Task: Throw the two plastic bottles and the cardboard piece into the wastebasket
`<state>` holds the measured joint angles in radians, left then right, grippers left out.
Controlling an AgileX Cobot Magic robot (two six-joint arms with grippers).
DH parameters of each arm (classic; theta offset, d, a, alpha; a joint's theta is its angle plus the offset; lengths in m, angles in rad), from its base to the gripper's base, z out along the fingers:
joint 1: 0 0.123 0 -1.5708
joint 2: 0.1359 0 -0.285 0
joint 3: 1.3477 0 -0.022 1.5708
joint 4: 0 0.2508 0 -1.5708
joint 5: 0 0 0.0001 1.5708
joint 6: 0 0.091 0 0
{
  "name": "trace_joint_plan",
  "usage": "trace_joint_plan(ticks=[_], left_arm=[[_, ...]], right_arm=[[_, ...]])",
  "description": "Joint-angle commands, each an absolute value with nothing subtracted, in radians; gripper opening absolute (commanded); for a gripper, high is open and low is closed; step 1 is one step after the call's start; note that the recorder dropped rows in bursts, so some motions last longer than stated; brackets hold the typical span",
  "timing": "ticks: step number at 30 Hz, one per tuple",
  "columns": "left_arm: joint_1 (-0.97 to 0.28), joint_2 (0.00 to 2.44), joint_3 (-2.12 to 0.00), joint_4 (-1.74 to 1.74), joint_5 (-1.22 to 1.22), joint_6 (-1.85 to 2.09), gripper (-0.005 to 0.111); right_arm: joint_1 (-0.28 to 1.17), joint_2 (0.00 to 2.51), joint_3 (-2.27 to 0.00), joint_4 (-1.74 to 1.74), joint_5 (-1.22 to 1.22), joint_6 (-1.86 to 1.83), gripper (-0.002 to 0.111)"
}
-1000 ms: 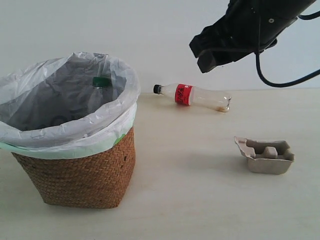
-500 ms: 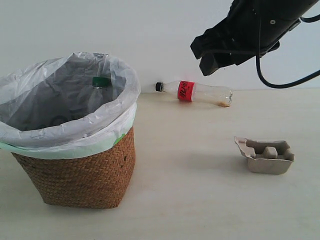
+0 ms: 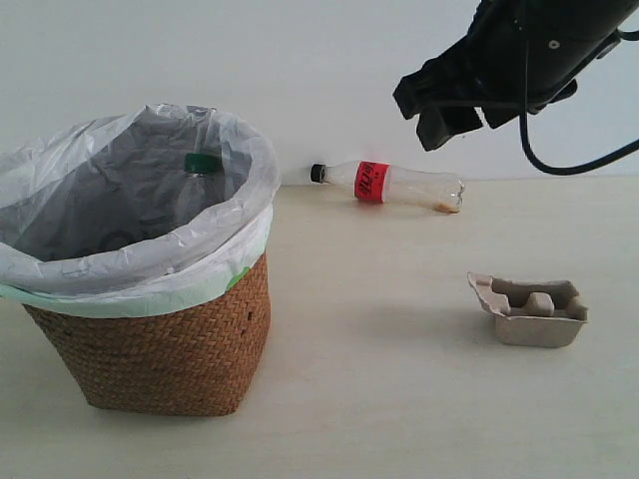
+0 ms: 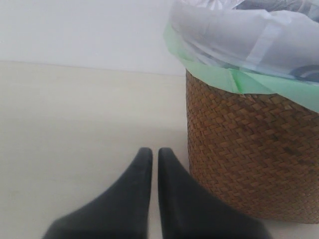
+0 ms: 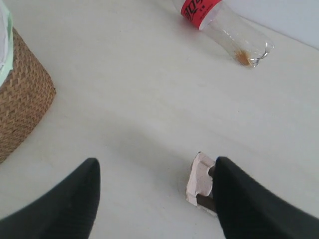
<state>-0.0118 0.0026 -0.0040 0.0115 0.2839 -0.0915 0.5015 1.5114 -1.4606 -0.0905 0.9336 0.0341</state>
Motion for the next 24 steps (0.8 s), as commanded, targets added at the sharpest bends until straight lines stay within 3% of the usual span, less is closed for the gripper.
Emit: trace_joint_plan(ticks=[1,24], left_arm=[[-0.01,0.0,0.0,0.016,0.277,-0.097,0.004],[-0.01,0.0,0.0,0.016,0.277,-0.097,0.004]], right_arm=[[0.498,1.51,-1.456,-0.103,0.955,0.038,0.058],[0.498,1.51,-1.456,-0.172,0.976,0.076,0.058]])
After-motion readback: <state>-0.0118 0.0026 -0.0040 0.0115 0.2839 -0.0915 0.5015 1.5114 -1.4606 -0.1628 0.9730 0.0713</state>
